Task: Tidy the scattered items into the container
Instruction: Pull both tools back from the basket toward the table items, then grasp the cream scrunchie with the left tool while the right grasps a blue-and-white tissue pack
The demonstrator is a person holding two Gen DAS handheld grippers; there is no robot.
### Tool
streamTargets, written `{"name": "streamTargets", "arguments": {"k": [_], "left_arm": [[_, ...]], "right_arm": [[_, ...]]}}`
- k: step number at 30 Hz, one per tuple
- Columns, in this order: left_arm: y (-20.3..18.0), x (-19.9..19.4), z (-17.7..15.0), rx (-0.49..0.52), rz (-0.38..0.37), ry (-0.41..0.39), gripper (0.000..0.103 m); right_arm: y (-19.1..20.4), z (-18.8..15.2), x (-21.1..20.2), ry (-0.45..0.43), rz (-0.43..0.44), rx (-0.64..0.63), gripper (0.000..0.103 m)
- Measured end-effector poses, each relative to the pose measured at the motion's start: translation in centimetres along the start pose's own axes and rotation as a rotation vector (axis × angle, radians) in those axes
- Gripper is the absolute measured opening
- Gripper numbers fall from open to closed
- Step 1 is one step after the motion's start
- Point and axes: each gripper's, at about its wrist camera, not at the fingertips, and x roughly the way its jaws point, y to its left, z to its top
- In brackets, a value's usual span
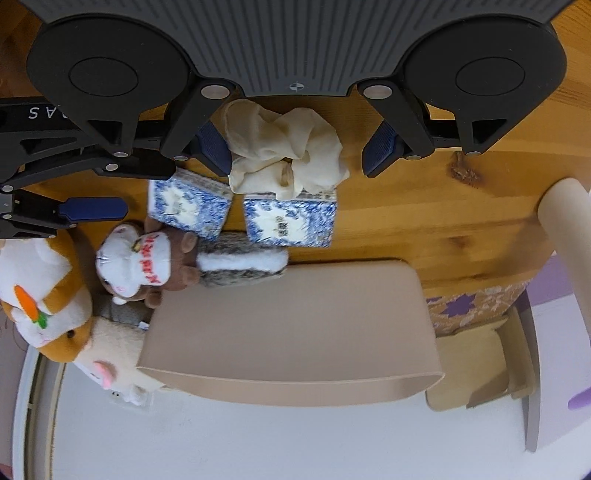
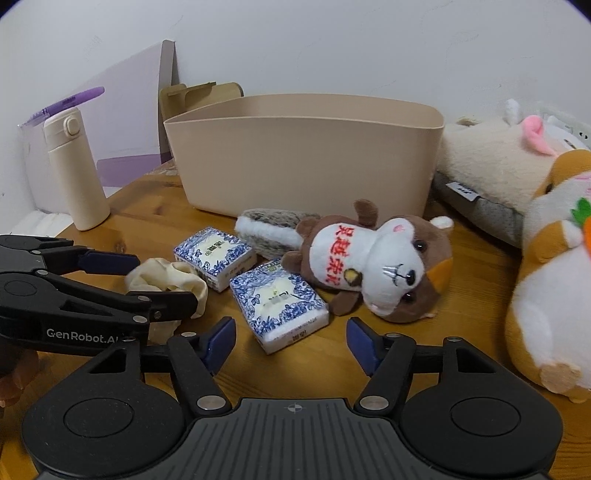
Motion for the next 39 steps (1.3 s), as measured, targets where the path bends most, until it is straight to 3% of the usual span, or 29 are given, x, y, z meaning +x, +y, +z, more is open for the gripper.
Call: {"name": "streamTargets", "arguments": {"k": [16, 21, 22, 27, 33, 39], "left_arm": [[2.4, 1.6, 0.2, -0.022, 0.022, 0.01, 0.079], [2.5, 1.7, 0.2, -0.014, 0.033, 0.005, 0.078], [2.4, 1.7, 0.1, -0.008, 0.038, 0.003, 0.076], [2.4, 1.2, 0.0, 0.007, 0.043, -0.007, 0.046], [1.7, 0.6, -0.2, 0.044, 0.053, -0.005, 0.03], [1.5, -0.3, -0.6, 0.04, 0.056, -0.011, 0.023]], "right_arm": [[0.6, 0.8, 3.0, 0.002, 0.011, -0.043, 0.069], [1.7, 1.0, 3.4, 0.002, -0.002, -0.096, 0.057], [1.8, 1.0, 3.4, 0.003, 0.0, -0.099, 0.054], [1.8, 1.1, 3.3, 0.011, 0.0, -0.107, 0.051], [2.2, 0.8, 2.9, 0.012, -0.007, -0.124, 0.048], [2.2, 0.3, 1.6, 0.008, 0.0, -0.13, 0.047]]}}
